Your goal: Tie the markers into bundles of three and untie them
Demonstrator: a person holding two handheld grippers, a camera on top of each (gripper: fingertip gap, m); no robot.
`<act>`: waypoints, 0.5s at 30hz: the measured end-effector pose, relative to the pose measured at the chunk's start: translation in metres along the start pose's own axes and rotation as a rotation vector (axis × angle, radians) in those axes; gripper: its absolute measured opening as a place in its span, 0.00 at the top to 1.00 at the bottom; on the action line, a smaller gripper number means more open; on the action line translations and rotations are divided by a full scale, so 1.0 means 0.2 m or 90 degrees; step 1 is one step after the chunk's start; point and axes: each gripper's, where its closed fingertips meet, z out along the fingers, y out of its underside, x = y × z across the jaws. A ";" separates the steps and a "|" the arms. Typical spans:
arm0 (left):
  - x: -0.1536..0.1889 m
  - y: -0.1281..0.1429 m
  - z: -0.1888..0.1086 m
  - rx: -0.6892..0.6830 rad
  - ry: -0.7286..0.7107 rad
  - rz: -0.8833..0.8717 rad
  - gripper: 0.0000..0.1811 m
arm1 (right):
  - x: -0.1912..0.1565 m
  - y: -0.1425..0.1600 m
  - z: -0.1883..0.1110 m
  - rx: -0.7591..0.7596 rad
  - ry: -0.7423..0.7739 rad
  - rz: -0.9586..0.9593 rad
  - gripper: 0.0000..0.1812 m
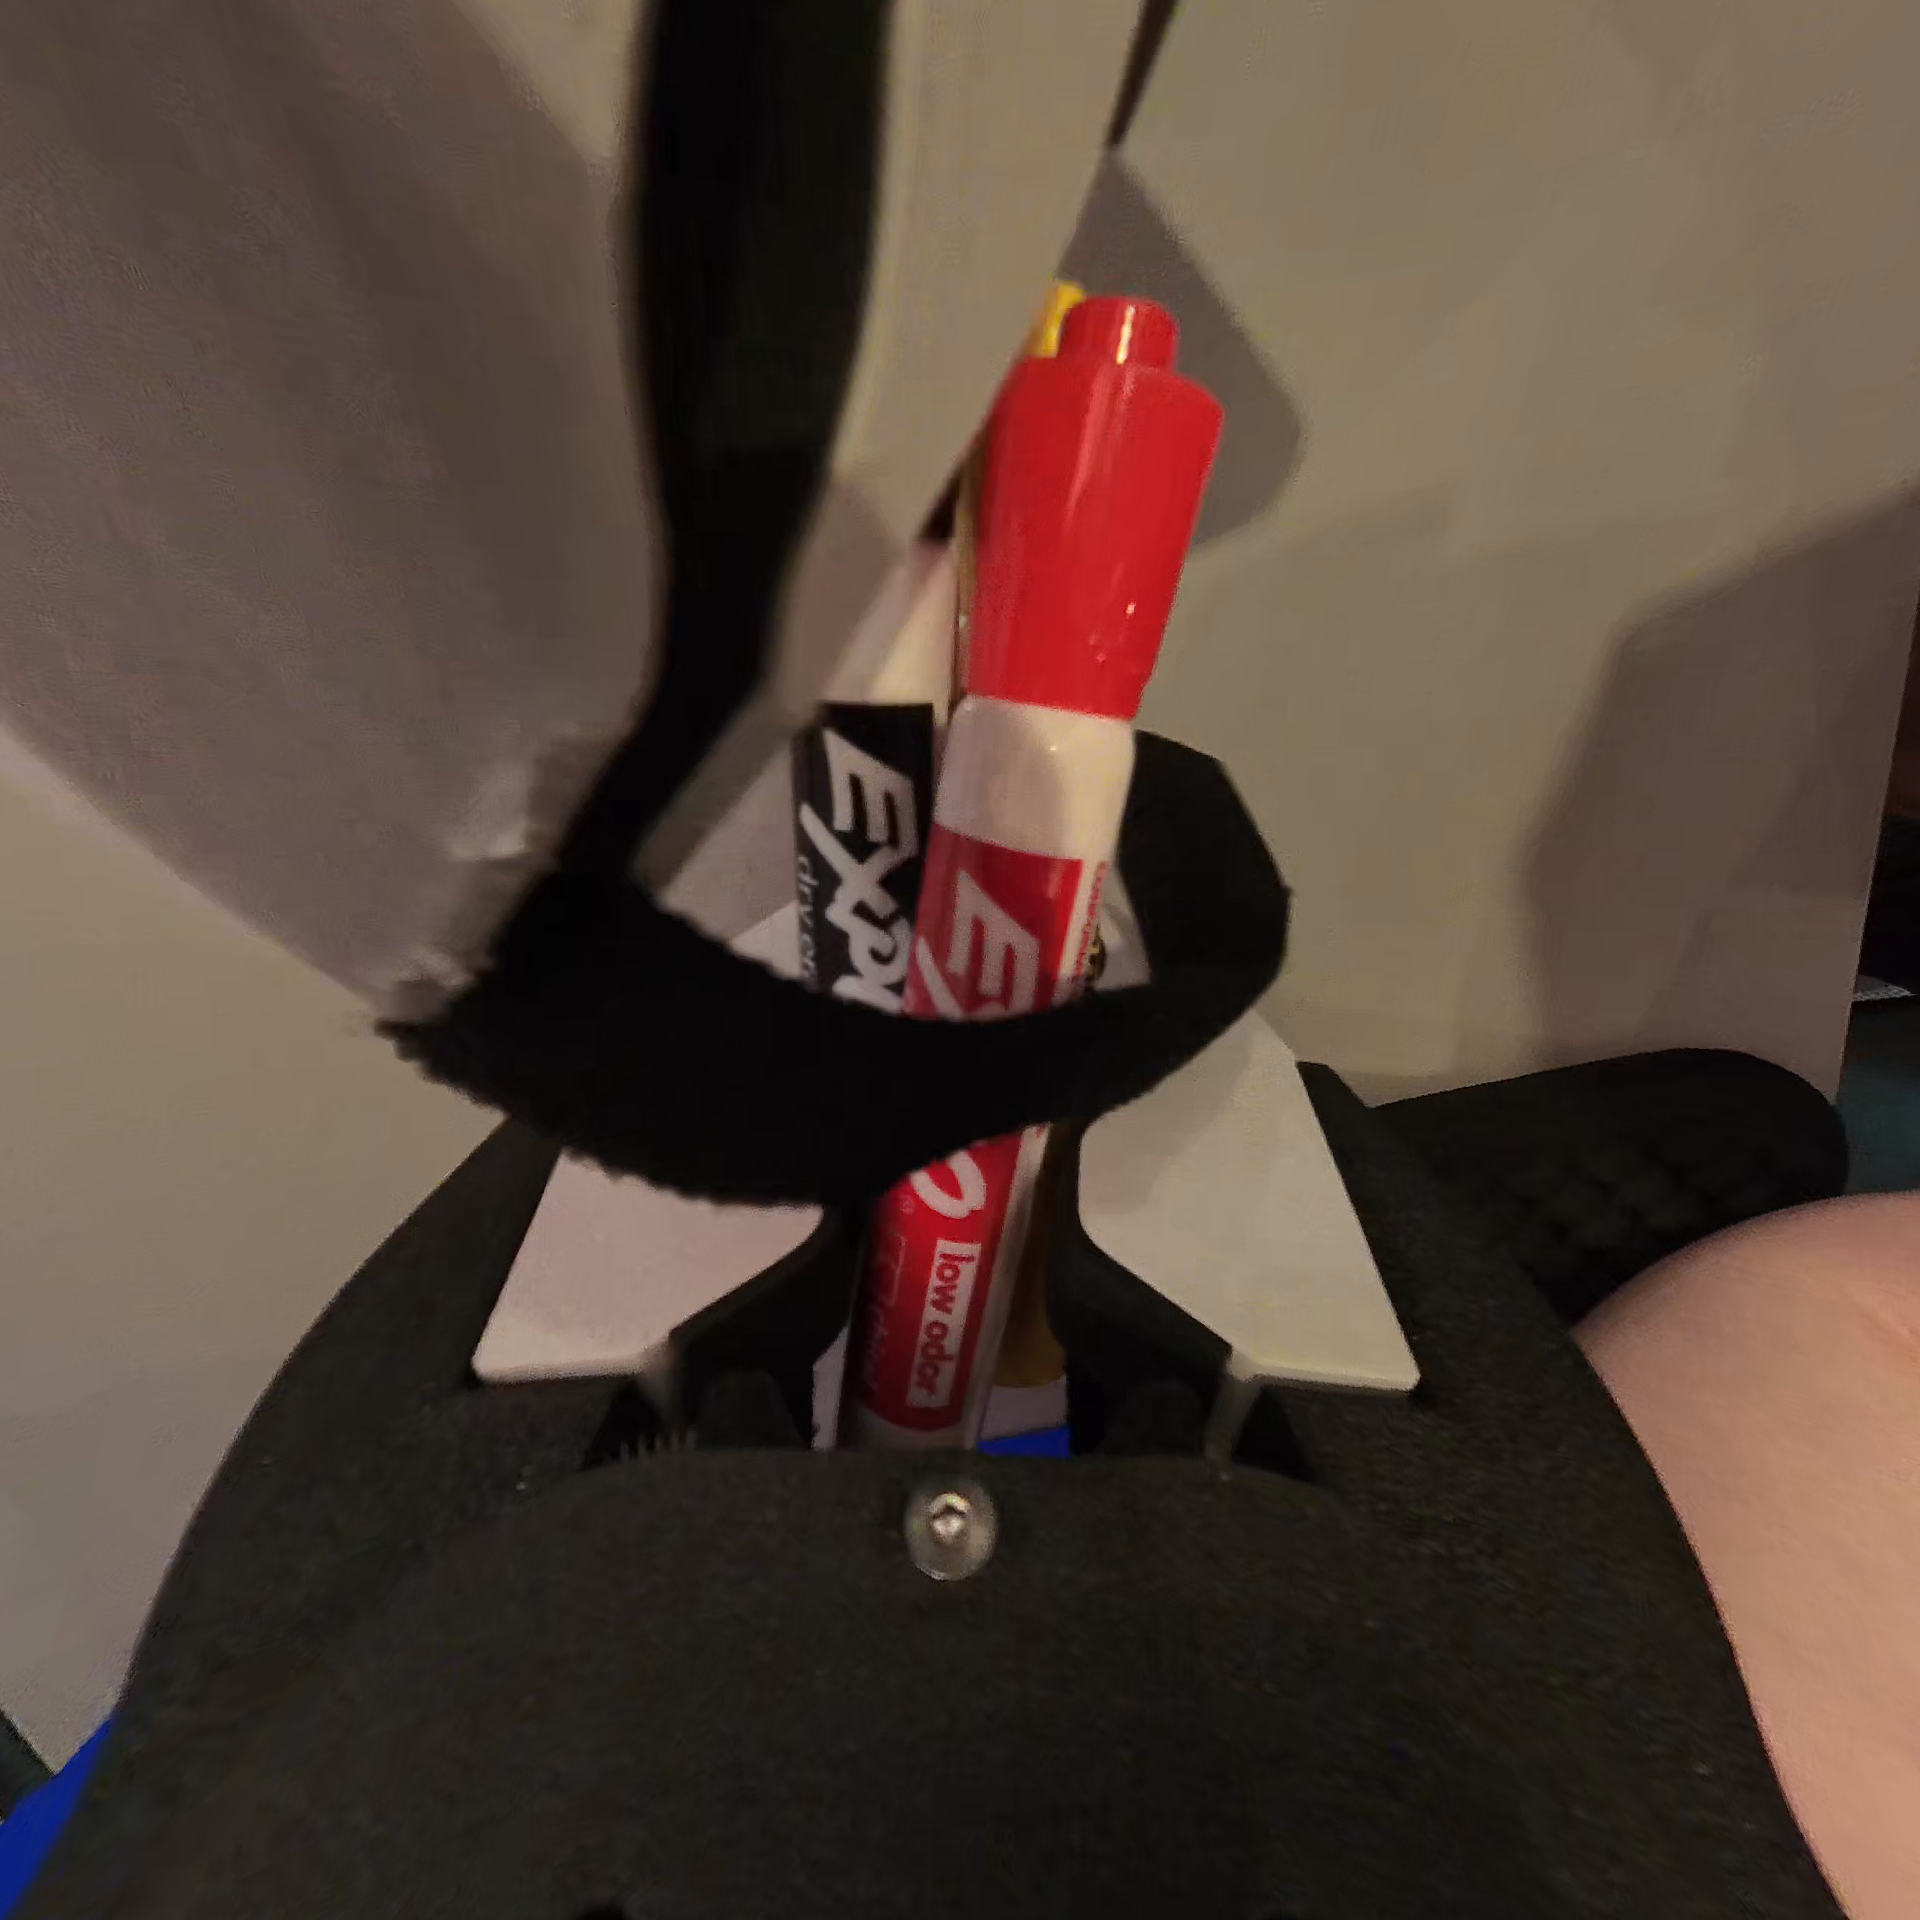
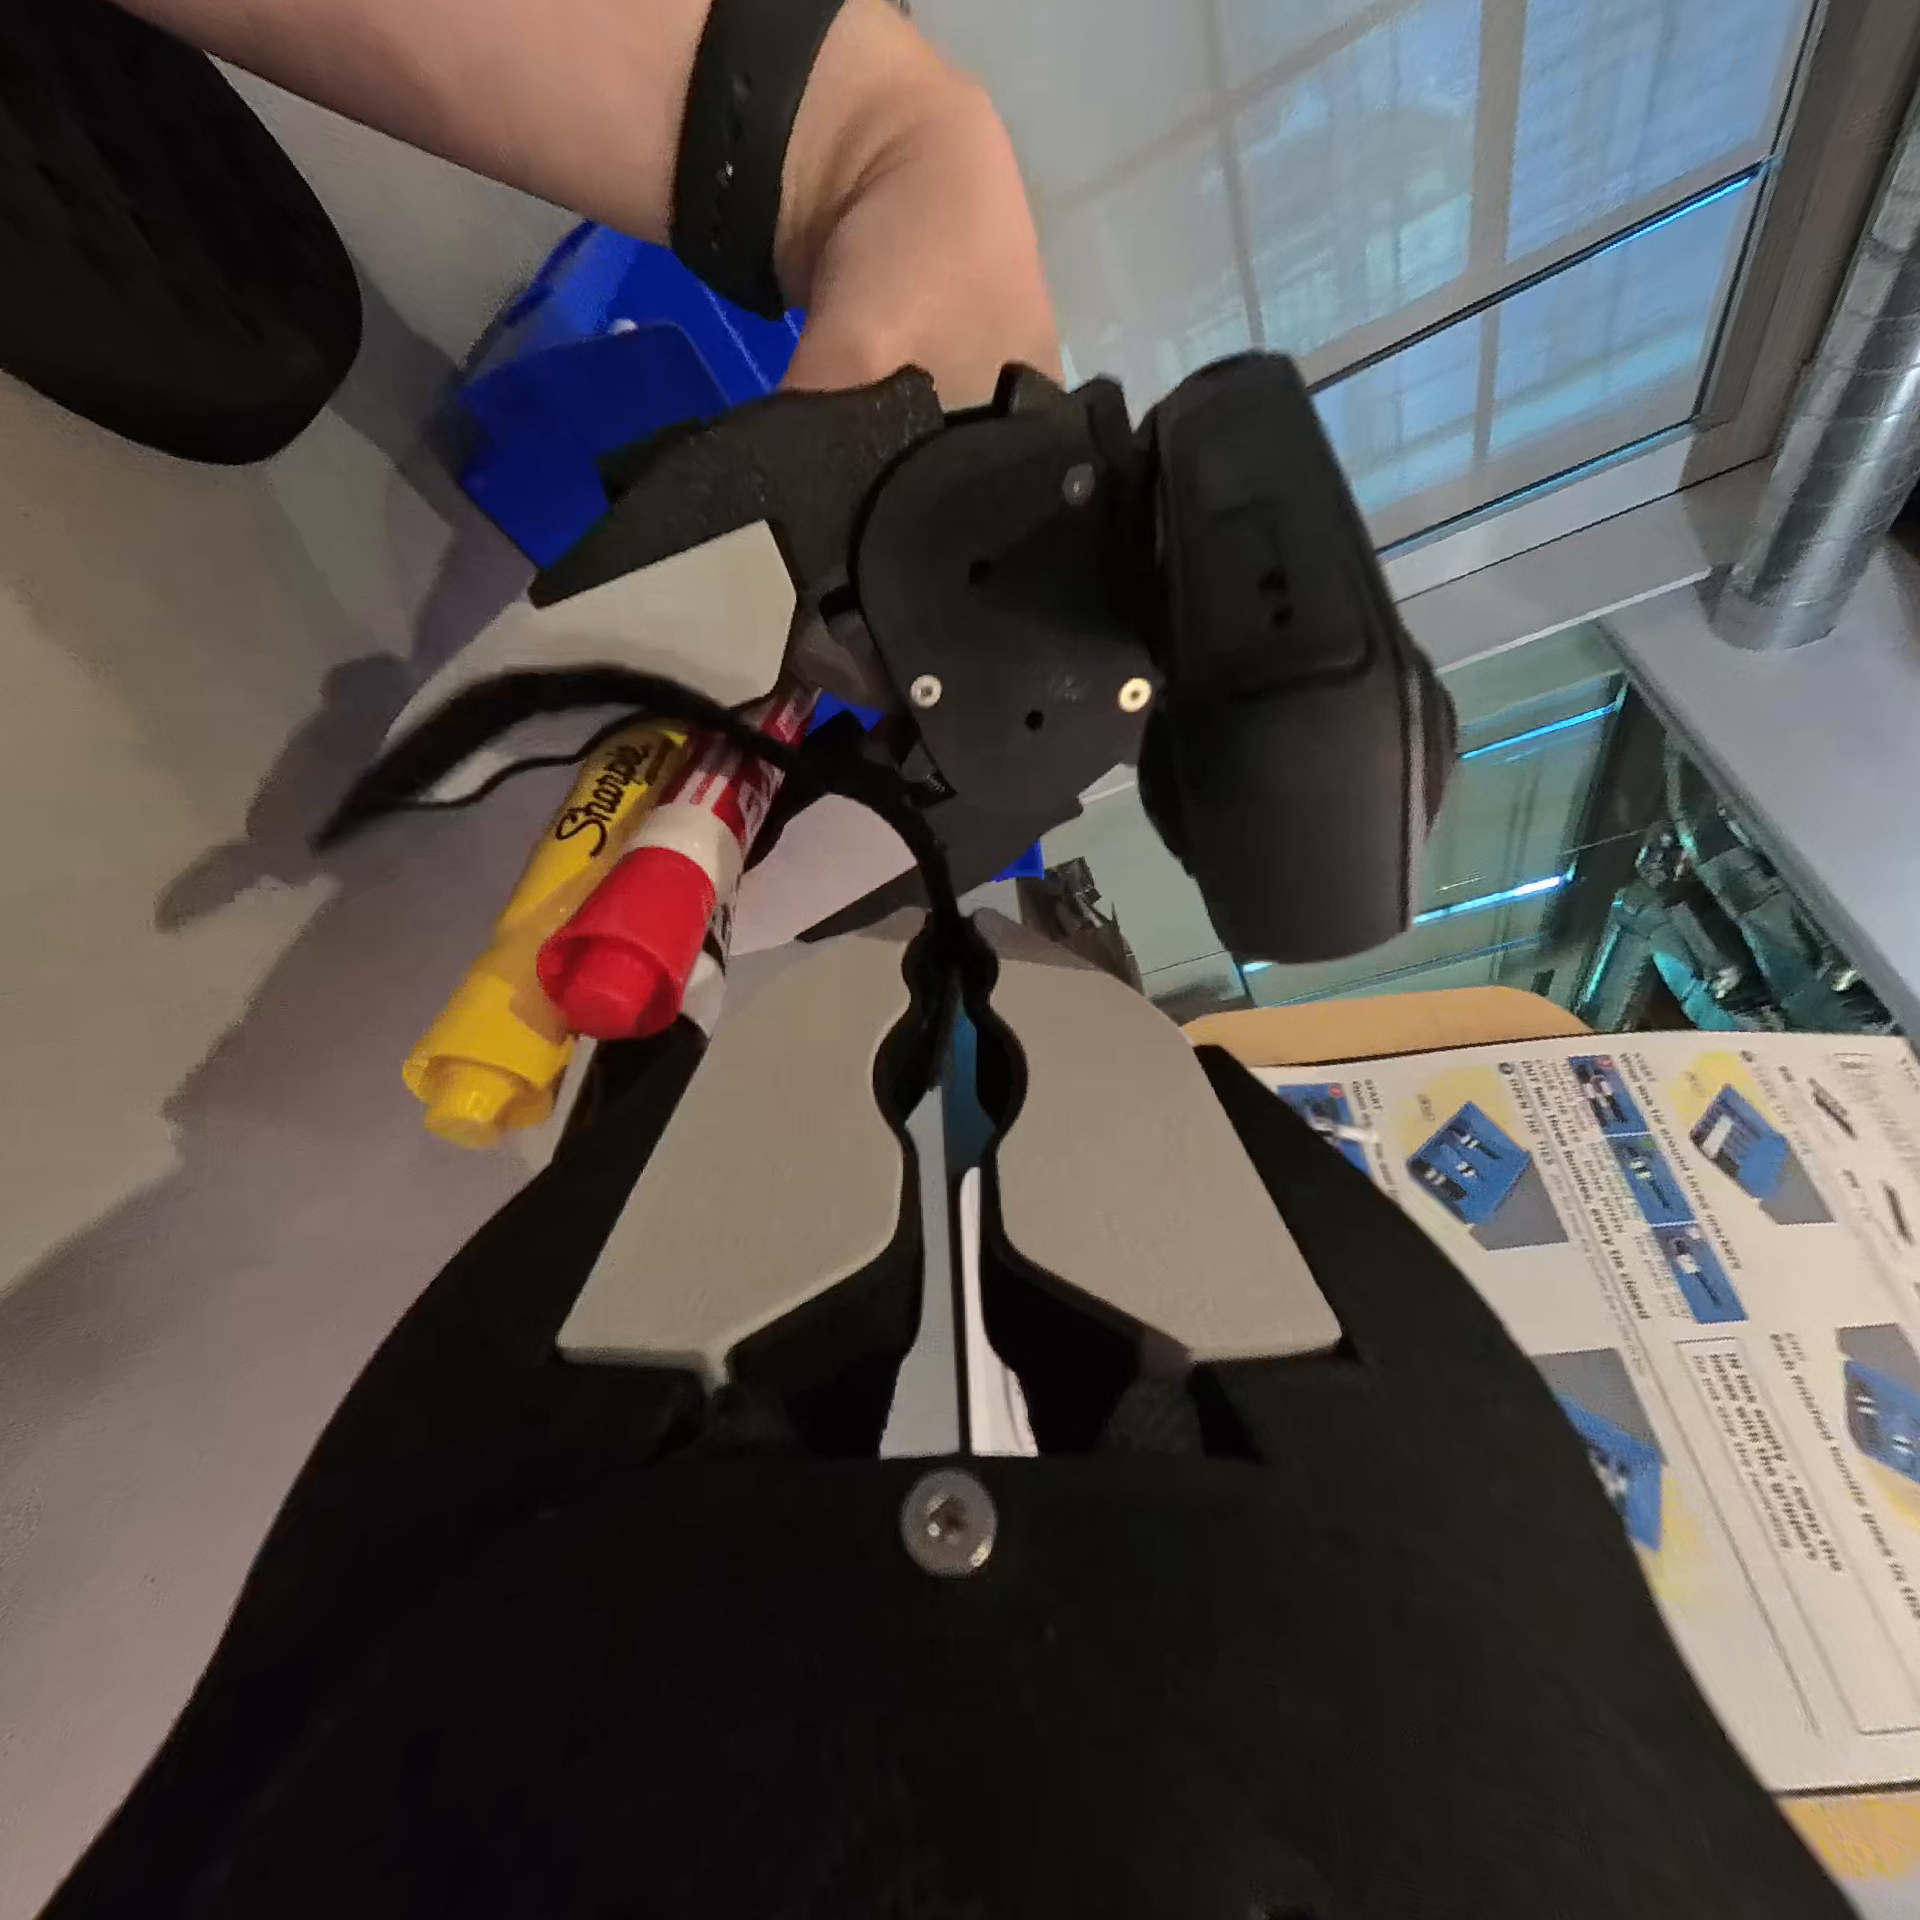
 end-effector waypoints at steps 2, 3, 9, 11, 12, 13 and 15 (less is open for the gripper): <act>0.00 0.01 0.00 -0.016 -0.007 -0.001 0.77 | -0.02 0.03 0.00 0.001 -0.008 0.009 0.98; 0.00 0.02 0.01 -0.025 -0.010 -0.003 0.77 | -0.03 0.04 0.01 0.005 -0.010 0.014 0.98; 0.02 0.05 0.03 -0.057 0.006 0.007 0.77 | -0.11 0.09 0.03 0.019 -0.042 0.053 0.97; 0.03 0.05 0.04 -0.060 0.008 0.011 0.76 | -0.12 0.10 0.03 0.028 -0.039 0.059 0.96; 0.03 0.05 0.04 -0.059 0.011 0.009 0.76 | -0.12 0.10 0.03 0.030 -0.039 0.061 0.96; 0.03 0.05 0.04 -0.057 0.015 0.008 0.77 | -0.12 0.10 0.03 0.032 -0.039 0.063 0.95; 0.03 0.04 0.04 -0.049 0.020 0.011 0.77 | -0.12 0.10 0.02 0.034 -0.041 0.063 0.95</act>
